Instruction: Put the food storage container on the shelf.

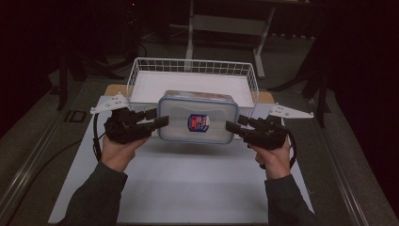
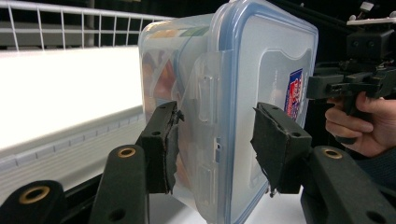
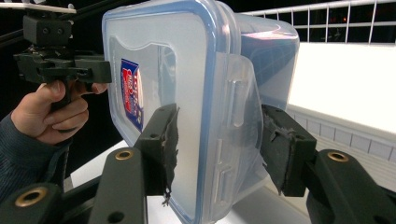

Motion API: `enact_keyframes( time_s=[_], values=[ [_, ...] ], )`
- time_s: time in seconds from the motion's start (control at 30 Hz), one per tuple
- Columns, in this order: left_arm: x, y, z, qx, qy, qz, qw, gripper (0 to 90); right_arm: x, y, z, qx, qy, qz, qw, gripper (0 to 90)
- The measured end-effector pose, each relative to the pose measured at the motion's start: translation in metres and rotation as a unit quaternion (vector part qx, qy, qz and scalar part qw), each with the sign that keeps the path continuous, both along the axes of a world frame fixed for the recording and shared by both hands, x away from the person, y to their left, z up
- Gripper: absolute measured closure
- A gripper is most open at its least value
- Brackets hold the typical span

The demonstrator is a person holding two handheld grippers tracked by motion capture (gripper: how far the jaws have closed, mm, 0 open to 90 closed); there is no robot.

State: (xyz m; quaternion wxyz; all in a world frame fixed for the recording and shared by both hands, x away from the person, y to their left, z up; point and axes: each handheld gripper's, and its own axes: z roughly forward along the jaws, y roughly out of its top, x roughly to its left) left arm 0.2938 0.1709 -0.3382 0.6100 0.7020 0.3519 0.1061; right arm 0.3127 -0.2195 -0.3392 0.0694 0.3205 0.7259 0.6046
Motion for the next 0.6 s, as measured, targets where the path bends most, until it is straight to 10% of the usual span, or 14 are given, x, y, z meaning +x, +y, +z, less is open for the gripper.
enact_keyframes(
  time_s=[0.6],
  values=[
    [0.019, 0.007, 0.011, -0.012, -0.009, 0.016, 0.9998, 51.2, 0.027, 0.008, 0.022, -0.013, -0.015, 0.008, 0.9998, 48.8]
  ],
)
